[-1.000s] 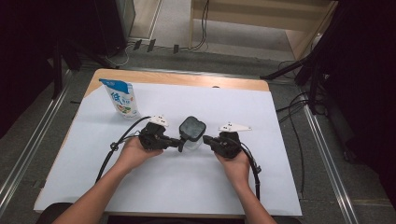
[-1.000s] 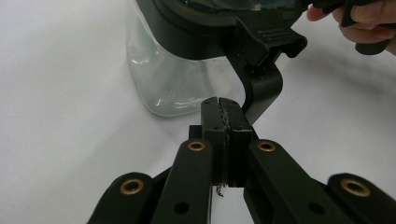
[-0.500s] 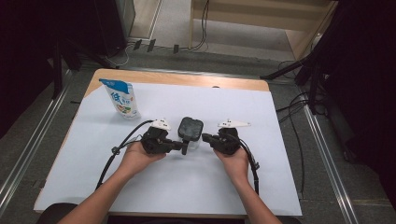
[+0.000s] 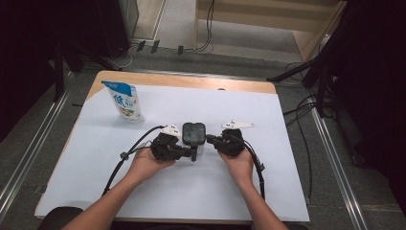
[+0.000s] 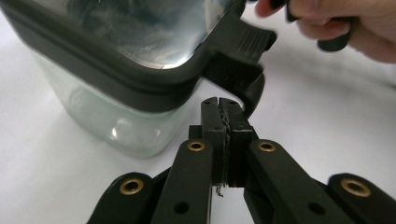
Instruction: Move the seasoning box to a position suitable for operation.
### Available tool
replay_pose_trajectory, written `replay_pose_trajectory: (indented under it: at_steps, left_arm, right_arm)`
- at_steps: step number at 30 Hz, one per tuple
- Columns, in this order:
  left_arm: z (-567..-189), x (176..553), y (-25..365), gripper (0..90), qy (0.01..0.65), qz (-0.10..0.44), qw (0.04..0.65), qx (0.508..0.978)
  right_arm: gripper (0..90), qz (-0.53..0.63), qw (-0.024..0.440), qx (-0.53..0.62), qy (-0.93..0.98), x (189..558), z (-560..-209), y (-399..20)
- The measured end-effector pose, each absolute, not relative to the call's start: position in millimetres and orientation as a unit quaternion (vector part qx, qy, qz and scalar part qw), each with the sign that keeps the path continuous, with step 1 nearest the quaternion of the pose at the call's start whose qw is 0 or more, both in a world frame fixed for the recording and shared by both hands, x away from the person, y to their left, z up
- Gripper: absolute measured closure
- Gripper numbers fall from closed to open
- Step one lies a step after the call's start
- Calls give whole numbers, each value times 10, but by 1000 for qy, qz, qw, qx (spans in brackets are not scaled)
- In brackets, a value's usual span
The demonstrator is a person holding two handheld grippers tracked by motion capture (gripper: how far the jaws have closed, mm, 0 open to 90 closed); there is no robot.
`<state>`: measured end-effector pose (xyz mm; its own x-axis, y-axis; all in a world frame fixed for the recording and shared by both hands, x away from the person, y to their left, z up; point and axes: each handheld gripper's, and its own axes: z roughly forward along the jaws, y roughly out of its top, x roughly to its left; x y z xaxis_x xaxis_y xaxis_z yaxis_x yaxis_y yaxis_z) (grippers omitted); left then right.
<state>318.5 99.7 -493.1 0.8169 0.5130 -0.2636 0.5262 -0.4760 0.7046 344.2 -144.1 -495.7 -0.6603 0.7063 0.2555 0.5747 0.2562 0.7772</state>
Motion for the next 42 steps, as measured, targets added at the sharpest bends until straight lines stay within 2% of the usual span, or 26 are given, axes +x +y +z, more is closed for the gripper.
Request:
replay_pose_trajectory:
  at_steps: [9,20,34,42]
  left_arm:
    - [-4801,3198,1260,900,298,1,407,864]
    - [-4793,3391,1462,900,324,-1,424,846]
    - [-4809,3467,1517,900,330,0,427,842]
    - [-4824,3434,1546,900,339,0,426,839]
  right_arm:
    - [900,462,85,392,791,3176,-4820,-1451]
    - [900,467,70,381,794,2863,-4801,-1362]
    - [900,462,61,346,814,2760,-4966,-915]
    - [900,458,64,348,815,2794,-4996,-889]
